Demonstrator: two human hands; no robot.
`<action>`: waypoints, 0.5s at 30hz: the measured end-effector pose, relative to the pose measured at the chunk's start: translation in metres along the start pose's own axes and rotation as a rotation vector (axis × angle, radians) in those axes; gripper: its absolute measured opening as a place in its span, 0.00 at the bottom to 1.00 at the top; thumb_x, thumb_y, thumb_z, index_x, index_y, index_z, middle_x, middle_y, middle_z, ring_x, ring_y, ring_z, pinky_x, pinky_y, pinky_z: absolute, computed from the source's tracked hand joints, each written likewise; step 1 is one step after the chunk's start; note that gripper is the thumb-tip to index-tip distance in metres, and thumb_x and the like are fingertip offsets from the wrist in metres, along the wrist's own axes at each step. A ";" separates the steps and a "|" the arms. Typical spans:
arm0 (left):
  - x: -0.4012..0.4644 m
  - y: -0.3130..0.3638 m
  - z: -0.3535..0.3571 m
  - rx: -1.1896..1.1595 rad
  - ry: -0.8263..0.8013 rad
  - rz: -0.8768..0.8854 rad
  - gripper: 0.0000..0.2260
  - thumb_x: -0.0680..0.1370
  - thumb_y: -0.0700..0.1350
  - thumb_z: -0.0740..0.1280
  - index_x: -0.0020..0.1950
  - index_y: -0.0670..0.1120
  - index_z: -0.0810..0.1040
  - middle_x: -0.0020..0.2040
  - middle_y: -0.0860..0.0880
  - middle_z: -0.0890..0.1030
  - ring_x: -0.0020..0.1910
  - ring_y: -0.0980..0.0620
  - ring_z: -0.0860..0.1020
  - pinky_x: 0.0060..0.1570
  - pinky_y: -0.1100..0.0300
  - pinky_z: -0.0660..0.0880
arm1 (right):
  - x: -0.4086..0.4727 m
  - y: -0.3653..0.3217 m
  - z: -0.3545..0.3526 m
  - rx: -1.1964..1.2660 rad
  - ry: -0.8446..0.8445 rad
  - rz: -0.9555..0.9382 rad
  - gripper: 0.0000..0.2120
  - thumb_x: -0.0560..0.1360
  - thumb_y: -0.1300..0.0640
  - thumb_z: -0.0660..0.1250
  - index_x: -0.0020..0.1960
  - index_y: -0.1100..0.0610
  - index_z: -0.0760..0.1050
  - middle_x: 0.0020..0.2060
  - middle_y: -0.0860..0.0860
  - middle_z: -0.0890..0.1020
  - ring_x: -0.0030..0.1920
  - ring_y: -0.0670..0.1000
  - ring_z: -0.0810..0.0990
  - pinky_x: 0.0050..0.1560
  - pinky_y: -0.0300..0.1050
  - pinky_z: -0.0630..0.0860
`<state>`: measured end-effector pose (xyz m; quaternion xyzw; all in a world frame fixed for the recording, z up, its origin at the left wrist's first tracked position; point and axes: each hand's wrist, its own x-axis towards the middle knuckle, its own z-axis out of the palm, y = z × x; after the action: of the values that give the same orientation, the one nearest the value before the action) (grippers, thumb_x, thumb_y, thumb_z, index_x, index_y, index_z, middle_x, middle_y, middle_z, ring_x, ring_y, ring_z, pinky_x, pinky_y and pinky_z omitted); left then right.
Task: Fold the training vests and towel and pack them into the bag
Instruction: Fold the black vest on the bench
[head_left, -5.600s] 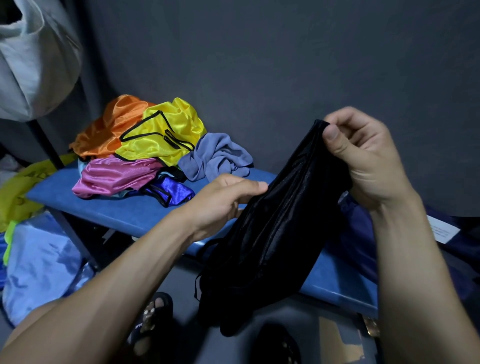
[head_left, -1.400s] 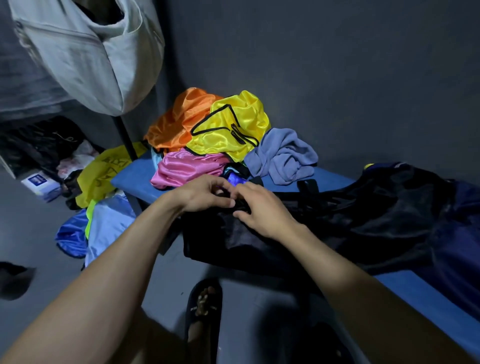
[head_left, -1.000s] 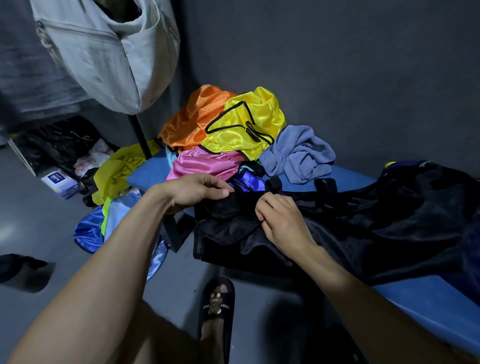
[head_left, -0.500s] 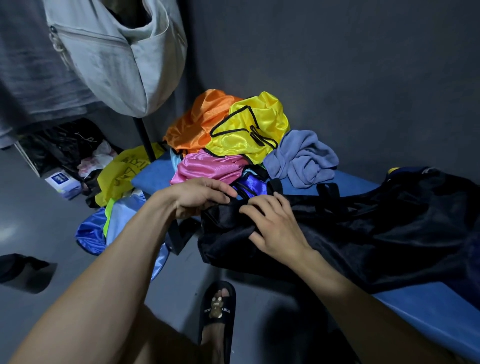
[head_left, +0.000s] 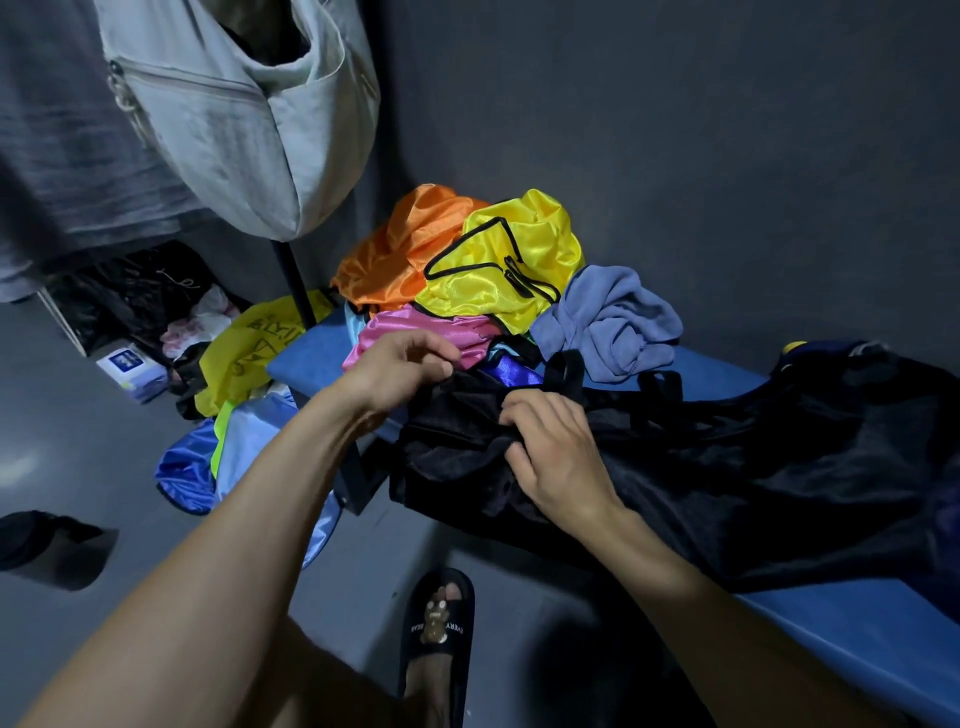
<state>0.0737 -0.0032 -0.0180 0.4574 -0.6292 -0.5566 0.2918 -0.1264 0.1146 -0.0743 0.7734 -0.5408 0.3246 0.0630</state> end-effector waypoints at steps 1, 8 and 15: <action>0.000 -0.001 -0.001 0.154 0.033 0.095 0.08 0.81 0.34 0.68 0.49 0.47 0.81 0.40 0.51 0.81 0.39 0.54 0.77 0.40 0.64 0.75 | -0.001 0.001 -0.002 0.007 0.004 -0.014 0.10 0.72 0.59 0.63 0.53 0.58 0.76 0.57 0.50 0.79 0.57 0.54 0.77 0.60 0.52 0.70; -0.002 0.011 -0.011 0.593 -0.093 0.355 0.10 0.81 0.42 0.71 0.61 0.47 0.83 0.56 0.53 0.84 0.55 0.55 0.81 0.55 0.63 0.75 | 0.001 0.006 -0.015 0.131 0.047 0.032 0.07 0.72 0.59 0.65 0.50 0.57 0.72 0.64 0.52 0.80 0.61 0.50 0.77 0.63 0.48 0.69; -0.014 0.024 0.001 0.336 -0.061 0.330 0.13 0.83 0.35 0.62 0.46 0.48 0.83 0.38 0.57 0.82 0.33 0.59 0.76 0.35 0.65 0.70 | 0.017 -0.002 -0.037 0.428 0.032 0.251 0.05 0.73 0.62 0.69 0.47 0.58 0.75 0.43 0.48 0.83 0.31 0.51 0.76 0.33 0.43 0.71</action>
<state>0.0727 0.0093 0.0075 0.3736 -0.7878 -0.4022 0.2792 -0.1370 0.1185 -0.0345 0.6907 -0.5506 0.4491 -0.1346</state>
